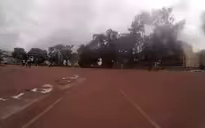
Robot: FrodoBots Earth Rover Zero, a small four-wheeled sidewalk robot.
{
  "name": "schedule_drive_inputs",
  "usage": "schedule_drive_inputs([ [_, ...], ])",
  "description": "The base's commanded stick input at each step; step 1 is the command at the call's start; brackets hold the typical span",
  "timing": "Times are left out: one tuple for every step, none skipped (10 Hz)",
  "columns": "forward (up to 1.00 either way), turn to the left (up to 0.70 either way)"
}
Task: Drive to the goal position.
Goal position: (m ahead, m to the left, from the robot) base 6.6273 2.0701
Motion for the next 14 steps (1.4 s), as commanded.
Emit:
schedule_drive_inputs([
  [0.70, 0.01],
  [0.70, 0.00],
  [0.70, 0.00],
  [0.70, 0.00],
  [0.70, 0.12],
  [0.70, 0.09],
  [0.70, 0.05],
  [0.70, 0.00],
  [0.70, 0.00],
  [0.70, 0.00],
  [0.70, 0.00],
  [0.70, 0.00],
  [0.70, -0.04],
  [0.70, -0.24],
])
